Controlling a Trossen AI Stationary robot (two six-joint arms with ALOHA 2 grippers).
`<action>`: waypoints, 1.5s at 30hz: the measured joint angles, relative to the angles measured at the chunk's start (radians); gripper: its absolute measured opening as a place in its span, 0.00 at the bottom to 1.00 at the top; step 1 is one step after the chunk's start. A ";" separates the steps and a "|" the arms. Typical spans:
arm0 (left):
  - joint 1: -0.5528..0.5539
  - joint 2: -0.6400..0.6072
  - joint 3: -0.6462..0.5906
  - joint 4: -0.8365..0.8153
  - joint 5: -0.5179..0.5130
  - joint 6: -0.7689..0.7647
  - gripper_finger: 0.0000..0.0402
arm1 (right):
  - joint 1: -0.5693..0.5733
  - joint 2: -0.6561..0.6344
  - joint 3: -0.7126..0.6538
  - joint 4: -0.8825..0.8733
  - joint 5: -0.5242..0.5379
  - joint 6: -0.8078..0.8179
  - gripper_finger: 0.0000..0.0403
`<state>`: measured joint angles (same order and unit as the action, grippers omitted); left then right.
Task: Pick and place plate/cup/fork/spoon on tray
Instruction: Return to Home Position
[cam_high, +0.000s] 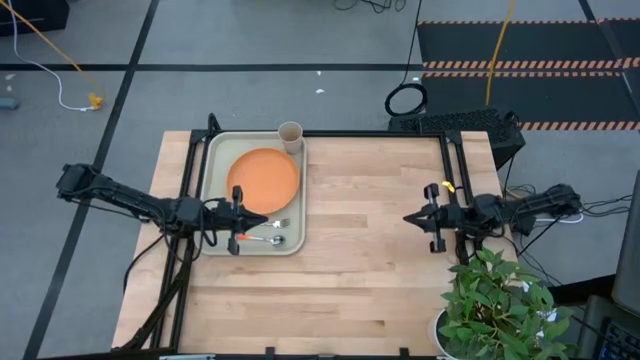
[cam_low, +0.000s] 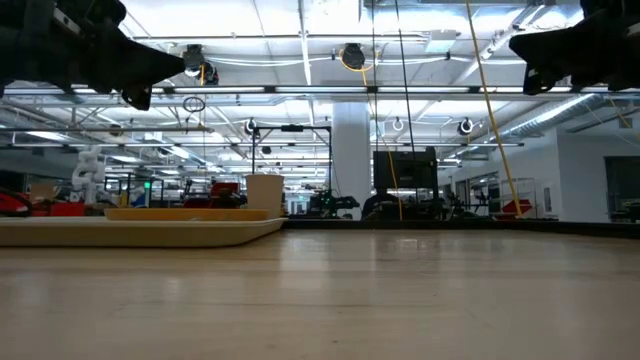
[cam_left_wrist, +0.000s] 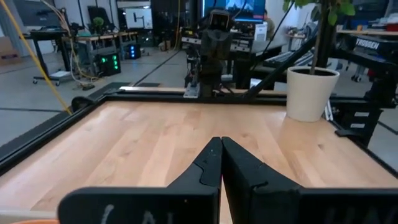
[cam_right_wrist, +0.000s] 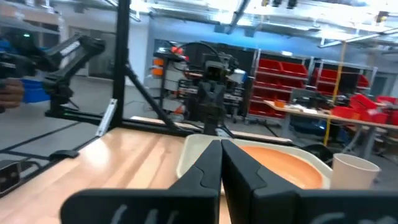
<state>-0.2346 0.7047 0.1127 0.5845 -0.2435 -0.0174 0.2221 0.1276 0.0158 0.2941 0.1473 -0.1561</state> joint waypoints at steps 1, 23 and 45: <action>-0.003 0.000 0.000 0.007 0.000 0.000 0.03 | -0.009 -0.003 0.000 -0.003 -0.001 0.003 0.00; -0.025 0.000 0.000 0.048 0.000 0.012 0.04 | -0.249 -0.020 -0.001 -0.107 -0.151 0.041 0.00; -0.025 0.002 0.000 0.026 0.000 -0.012 0.04 | -0.288 -0.126 0.006 -0.271 -0.153 0.036 0.00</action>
<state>-0.2596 0.7063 0.1131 0.6105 -0.2436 -0.0296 -0.0654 0.0021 0.0216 0.0234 -0.0055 -0.1200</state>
